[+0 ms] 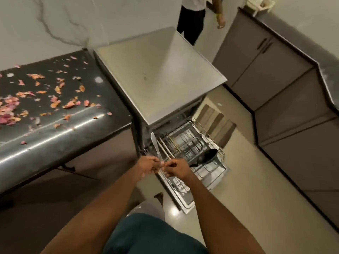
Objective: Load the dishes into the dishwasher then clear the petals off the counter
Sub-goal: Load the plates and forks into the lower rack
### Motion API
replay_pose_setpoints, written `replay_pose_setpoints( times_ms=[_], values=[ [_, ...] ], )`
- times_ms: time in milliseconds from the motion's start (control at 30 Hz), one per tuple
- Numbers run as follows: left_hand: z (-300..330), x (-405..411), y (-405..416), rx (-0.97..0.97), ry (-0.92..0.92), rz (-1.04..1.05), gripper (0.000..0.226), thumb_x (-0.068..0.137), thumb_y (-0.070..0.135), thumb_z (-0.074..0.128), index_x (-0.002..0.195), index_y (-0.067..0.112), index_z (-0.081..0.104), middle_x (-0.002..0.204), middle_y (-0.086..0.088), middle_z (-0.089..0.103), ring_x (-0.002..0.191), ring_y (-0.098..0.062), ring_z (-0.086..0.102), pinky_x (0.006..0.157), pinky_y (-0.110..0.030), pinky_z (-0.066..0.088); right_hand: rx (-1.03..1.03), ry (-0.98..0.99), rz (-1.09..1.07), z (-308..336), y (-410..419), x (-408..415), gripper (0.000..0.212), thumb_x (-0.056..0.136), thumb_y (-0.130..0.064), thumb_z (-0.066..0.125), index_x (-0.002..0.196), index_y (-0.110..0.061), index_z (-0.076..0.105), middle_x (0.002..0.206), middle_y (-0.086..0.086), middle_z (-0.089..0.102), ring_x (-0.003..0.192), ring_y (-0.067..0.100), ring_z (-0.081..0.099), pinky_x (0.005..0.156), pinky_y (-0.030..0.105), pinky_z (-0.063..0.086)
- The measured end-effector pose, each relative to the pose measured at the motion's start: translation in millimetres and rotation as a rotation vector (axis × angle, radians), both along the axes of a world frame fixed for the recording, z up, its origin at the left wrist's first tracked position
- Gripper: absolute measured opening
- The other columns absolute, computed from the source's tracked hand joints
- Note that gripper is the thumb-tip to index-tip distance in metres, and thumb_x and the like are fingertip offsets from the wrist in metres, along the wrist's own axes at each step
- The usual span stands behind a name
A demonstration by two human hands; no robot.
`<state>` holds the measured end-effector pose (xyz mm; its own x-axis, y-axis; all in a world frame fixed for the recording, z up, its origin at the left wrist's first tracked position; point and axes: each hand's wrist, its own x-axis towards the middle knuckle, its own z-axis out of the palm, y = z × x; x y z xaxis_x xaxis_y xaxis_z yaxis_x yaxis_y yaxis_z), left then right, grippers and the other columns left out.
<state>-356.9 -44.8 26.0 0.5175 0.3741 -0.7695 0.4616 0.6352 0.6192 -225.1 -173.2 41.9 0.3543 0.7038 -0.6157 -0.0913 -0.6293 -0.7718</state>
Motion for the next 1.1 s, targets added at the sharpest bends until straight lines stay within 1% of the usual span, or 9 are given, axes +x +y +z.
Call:
replay_pose_setpoints(
  times_ms=[133, 267, 400, 533, 633, 800, 867, 1000, 1100],
  values=[
    [-17, 59, -41, -0.139, -0.056, 0.083, 0.013, 0.087, 0.005, 0.075, 0.083, 0.005, 0.063, 0.087, -0.017, 0.068, 0.067, -0.022, 0.068, 0.08, -0.043, 0.056, -0.13, -0.157, 0.154, -6, -56, 61, 0.012, 0.088, -0.003, 0.077, 0.099, 0.003, 0.075, 0.086, 0.014, 0.075, 0.07, 0.018, 0.071, 0.067, 0.026, 0.062],
    [-16, 113, -70, -0.269, -0.084, 0.104, 0.011, 0.093, 0.003, 0.068, 0.102, 0.003, 0.061, 0.095, -0.02, 0.07, 0.079, -0.027, 0.073, 0.071, -0.041, 0.061, -0.22, -0.202, 0.137, -1, -117, 116, 0.011, 0.086, -0.001, 0.078, 0.095, 0.004, 0.077, 0.084, 0.018, 0.074, 0.07, 0.023, 0.071, 0.067, 0.029, 0.063],
    [-8, 149, -89, -0.262, -0.082, 0.076, 0.033, 0.09, -0.006, 0.067, 0.12, 0.004, 0.058, 0.098, -0.02, 0.069, 0.08, -0.03, 0.073, 0.074, -0.045, 0.062, -0.243, -0.232, 0.14, 3, -146, 144, 0.011, 0.09, -0.004, 0.076, 0.099, 0.002, 0.077, 0.086, 0.01, 0.073, 0.073, 0.018, 0.069, 0.067, 0.026, 0.061],
    [-7, 170, -91, -0.188, -0.027, 0.158, 0.041, 0.083, -0.016, 0.068, 0.109, 0.011, 0.051, 0.111, -0.024, 0.063, 0.093, -0.039, 0.071, 0.084, -0.054, 0.06, -0.23, -0.254, 0.195, 4, -147, 166, 0.009, 0.093, -0.004, 0.072, 0.1, -0.001, 0.076, 0.081, 0.002, 0.069, 0.068, 0.011, 0.064, 0.063, 0.02, 0.057],
    [-11, 181, -93, -0.121, 0.019, 0.199, 0.042, 0.082, -0.016, 0.069, 0.109, 0.011, 0.052, 0.113, -0.025, 0.06, 0.097, -0.04, 0.071, 0.078, -0.05, 0.063, -0.208, -0.252, 0.226, 1, -147, 194, 0.007, 0.093, -0.006, 0.072, 0.097, -0.007, 0.077, 0.081, 0.001, 0.07, 0.067, 0.01, 0.063, 0.063, 0.019, 0.056],
    [-34, 202, -101, -0.022, 0.131, 0.313, 0.023, 0.077, -0.013, 0.077, 0.093, -0.002, 0.064, 0.101, -0.029, 0.07, 0.08, -0.036, 0.076, 0.067, -0.044, 0.064, -0.177, -0.241, 0.372, -26, -141, 268, 0.003, 0.092, -0.013, 0.076, 0.092, -0.016, 0.076, 0.088, 0.0, 0.07, 0.075, 0.01, 0.063, 0.068, 0.023, 0.058],
    [-39, 205, -102, 0.084, 0.175, 0.193, 0.016, 0.076, -0.009, 0.08, 0.088, -0.007, 0.07, 0.095, -0.031, 0.071, 0.076, -0.036, 0.075, 0.068, -0.044, 0.064, -0.182, -0.274, 0.444, -37, -138, 293, 0.002, 0.092, -0.014, 0.077, 0.093, -0.013, 0.076, 0.088, -0.001, 0.069, 0.078, 0.011, 0.062, 0.073, 0.03, 0.059],
    [-44, 228, -126, 0.394, 0.331, -0.092, 0.003, 0.082, 0.005, 0.081, 0.084, 0.003, 0.079, 0.074, -0.013, 0.075, 0.059, -0.012, 0.07, 0.058, -0.02, 0.057, -0.171, -0.374, 0.654, -60, -124, 356, 0.009, 0.088, -0.02, 0.078, 0.093, -0.013, 0.08, 0.091, 0.002, 0.075, 0.085, 0.015, 0.068, 0.086, 0.041, 0.058],
    [-61, 254, -143, 0.526, 0.415, -0.346, 0.009, 0.086, 0.012, 0.077, 0.093, 0.01, 0.081, 0.089, -0.004, 0.078, 0.082, -0.016, 0.072, 0.081, -0.027, 0.057, -0.205, -0.452, 0.795, -70, -109, 396, 0.01, 0.087, -0.028, 0.078, 0.092, -0.019, 0.078, 0.093, 0.001, 0.077, 0.089, 0.018, 0.069, 0.085, 0.035, 0.056]
  ],
)
